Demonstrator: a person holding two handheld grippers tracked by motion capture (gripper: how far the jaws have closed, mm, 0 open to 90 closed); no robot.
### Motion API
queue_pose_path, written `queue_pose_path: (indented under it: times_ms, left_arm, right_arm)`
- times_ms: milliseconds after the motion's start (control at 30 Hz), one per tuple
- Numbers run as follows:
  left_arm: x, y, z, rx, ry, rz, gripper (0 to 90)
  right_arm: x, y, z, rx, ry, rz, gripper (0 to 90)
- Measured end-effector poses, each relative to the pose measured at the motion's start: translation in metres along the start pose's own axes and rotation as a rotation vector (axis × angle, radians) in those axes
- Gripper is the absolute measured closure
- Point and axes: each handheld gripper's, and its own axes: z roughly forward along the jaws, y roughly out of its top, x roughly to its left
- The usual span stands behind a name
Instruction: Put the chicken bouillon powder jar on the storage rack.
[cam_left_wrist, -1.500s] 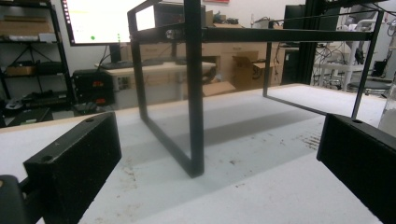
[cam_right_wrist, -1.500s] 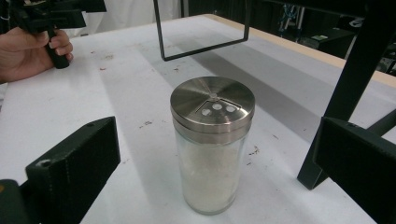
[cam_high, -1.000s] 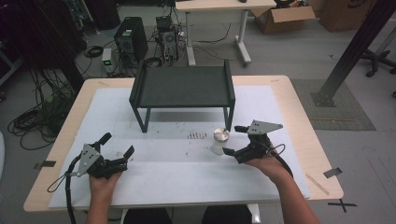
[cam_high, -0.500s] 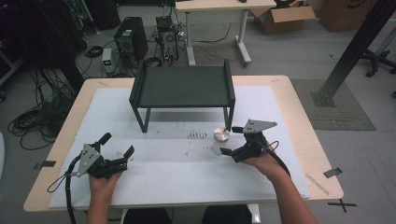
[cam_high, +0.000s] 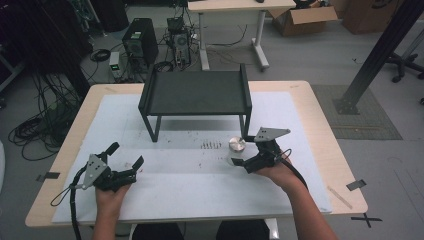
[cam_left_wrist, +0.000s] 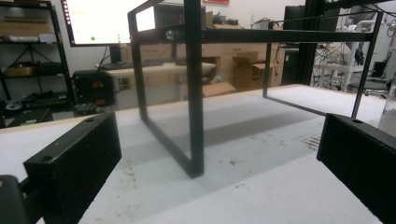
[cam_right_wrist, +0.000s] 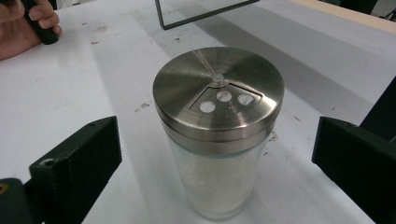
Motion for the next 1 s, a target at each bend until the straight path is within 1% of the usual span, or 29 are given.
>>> queue_pose_path:
  times_ms: [300,533,733,767,1000]
  left_arm:
    - [0.0,0.0,0.0,0.0,0.001,0.002,0.2]
    - [0.0,0.0,0.0,-0.001,-0.001,0.002,0.2]
    - [0.0,0.0,0.0,0.0,-0.001,0.002,0.2]
    - [0.0,0.0,0.0,0.0,-0.001,0.002,0.2]
    - [0.0,0.0,0.0,-0.001,-0.001,0.002,0.2]
  right_arm:
    - [-0.001,0.002,0.006,0.017,-0.001,0.006,2.1]
    - [-0.002,0.003,0.01,0.036,-0.006,0.009,5.3]
    - [-0.002,0.002,0.012,0.058,-0.009,0.01,9.5]
    - [-0.002,0.003,0.012,0.06,-0.006,0.008,11.4]
    - [-0.003,0.002,0.013,0.071,-0.014,0.008,17.1]
